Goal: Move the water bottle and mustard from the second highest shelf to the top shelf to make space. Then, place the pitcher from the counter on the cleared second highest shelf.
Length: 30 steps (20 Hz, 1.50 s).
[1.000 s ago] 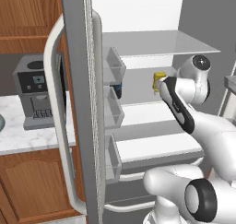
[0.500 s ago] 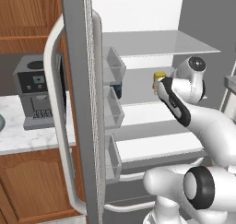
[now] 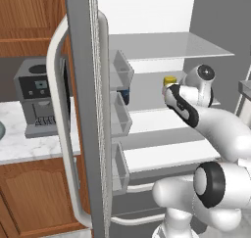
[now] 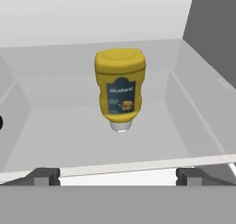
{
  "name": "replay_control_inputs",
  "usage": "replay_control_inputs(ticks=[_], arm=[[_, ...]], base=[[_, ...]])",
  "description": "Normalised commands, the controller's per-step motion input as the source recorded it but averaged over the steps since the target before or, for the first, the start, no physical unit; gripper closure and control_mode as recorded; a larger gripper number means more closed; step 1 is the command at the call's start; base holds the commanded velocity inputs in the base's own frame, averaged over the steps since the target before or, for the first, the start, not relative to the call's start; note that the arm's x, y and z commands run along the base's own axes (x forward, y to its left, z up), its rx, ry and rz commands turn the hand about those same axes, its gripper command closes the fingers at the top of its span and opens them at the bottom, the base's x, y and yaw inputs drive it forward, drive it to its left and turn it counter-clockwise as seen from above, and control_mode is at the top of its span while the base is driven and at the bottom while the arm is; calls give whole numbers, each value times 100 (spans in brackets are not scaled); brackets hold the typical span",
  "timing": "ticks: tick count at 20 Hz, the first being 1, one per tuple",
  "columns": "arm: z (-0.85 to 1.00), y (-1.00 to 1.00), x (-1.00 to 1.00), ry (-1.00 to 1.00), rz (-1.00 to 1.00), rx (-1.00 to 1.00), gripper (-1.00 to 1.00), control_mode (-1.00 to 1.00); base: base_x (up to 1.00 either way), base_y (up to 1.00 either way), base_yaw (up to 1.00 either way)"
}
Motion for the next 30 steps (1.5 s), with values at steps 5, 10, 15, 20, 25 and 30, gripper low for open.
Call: replay_control_inputs(ticks=[5, 10, 15, 20, 25, 30], arm=[[-1, -8, 36, -1, 0, 0, -100, -100], [-3, 0, 35, 0, 0, 0, -100, -100], [-9, 0, 35, 0, 0, 0, -100, -100], [-12, 0, 29, 0, 0, 0, -100, -100], [-15, 0, 19, 0, 0, 0, -100, -100], [-11, 0, 16, 0, 0, 0, -100, -100]], base=[[0, 0, 0], [0, 0, 0], [0, 0, 0], [0, 0, 0], [0, 0, 0], [0, 0, 0]])
